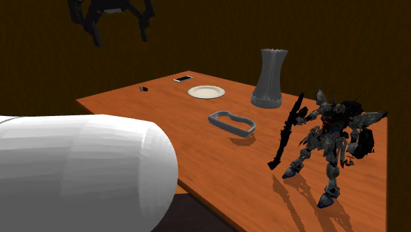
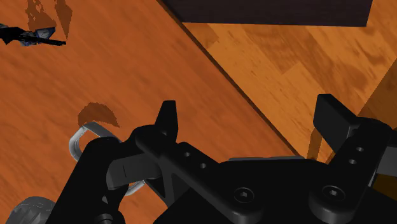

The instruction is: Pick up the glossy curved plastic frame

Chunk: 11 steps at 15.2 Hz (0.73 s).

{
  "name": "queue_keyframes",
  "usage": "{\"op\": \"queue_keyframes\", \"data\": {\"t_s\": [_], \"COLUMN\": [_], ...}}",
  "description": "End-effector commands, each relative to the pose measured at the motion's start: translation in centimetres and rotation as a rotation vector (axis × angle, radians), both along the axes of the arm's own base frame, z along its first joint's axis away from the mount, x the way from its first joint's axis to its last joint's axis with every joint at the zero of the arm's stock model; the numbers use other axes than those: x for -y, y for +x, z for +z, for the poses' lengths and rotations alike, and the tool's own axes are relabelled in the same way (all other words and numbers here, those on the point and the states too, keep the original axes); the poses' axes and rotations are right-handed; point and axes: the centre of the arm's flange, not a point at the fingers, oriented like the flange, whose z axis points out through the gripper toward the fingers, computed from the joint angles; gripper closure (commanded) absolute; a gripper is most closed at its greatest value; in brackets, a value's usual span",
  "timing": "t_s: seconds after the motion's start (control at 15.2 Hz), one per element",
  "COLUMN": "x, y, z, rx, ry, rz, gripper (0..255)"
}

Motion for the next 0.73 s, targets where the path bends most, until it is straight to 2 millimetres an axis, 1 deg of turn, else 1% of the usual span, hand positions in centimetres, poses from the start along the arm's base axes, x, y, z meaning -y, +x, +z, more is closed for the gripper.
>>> {"op": "queue_keyframes", "data": {"t_s": [0.0,0.66], "x": [0.0,8.0], "y": [0.0,7.9], "z": [0.0,-7.3], "rx": [0.000,-0.037], "ry": [0.000,-0.003], "rz": [0.000,0.061], "gripper": [0,0]}}
